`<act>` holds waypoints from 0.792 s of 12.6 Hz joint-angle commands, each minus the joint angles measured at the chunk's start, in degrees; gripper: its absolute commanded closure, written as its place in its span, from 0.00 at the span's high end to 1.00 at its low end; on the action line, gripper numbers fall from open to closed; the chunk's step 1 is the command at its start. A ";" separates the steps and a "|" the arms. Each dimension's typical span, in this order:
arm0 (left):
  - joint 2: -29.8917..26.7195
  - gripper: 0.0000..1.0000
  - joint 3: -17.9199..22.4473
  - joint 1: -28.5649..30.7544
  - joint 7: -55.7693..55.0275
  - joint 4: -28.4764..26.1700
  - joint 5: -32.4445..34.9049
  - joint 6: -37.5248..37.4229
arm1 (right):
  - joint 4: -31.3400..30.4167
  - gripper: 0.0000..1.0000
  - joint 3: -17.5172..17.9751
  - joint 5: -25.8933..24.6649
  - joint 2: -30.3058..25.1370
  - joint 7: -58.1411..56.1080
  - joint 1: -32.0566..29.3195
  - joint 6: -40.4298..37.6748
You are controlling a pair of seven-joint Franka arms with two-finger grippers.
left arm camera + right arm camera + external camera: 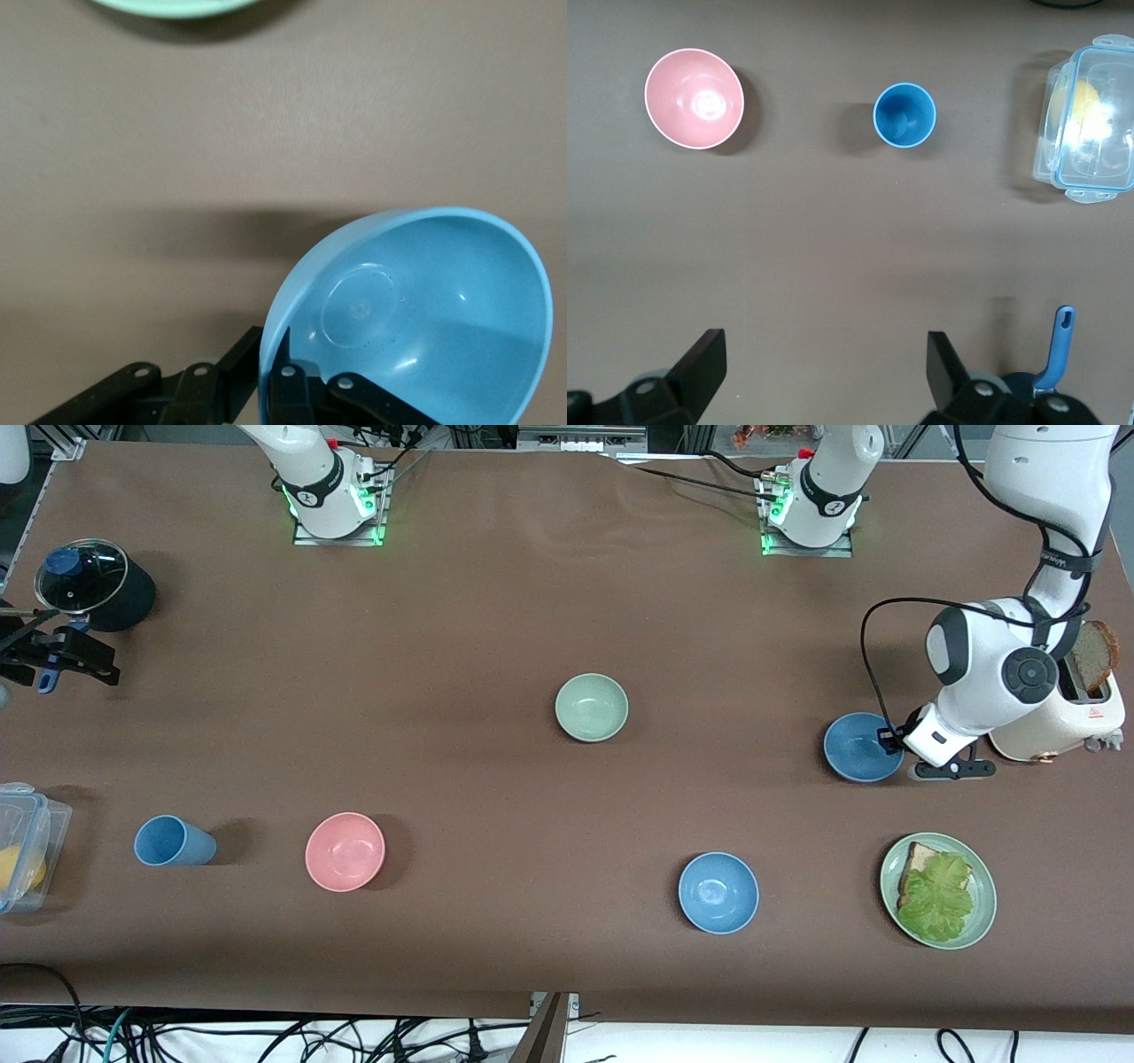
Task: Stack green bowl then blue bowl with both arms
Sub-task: 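Lift the blue bowl and carry it over the green bowl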
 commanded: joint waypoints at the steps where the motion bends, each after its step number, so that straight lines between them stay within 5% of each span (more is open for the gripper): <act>1: -5.88 0.00 -3.65 -0.03 0.15 1.59 -4.75 -8.28 | -0.34 1.00 0.52 -0.44 -0.42 -0.44 -0.31 -0.09; 5: -5.81 0.00 -9.54 -6.25 -0.20 3.54 -11.70 -11.93 | -0.34 1.00 0.52 -0.36 -0.33 -0.44 -0.31 0.09; 10: 1.48 0.00 -15.44 -13.99 -3.97 10.30 -27.15 -11.49 | -0.34 1.00 0.52 -0.44 -0.33 -0.79 -0.31 0.35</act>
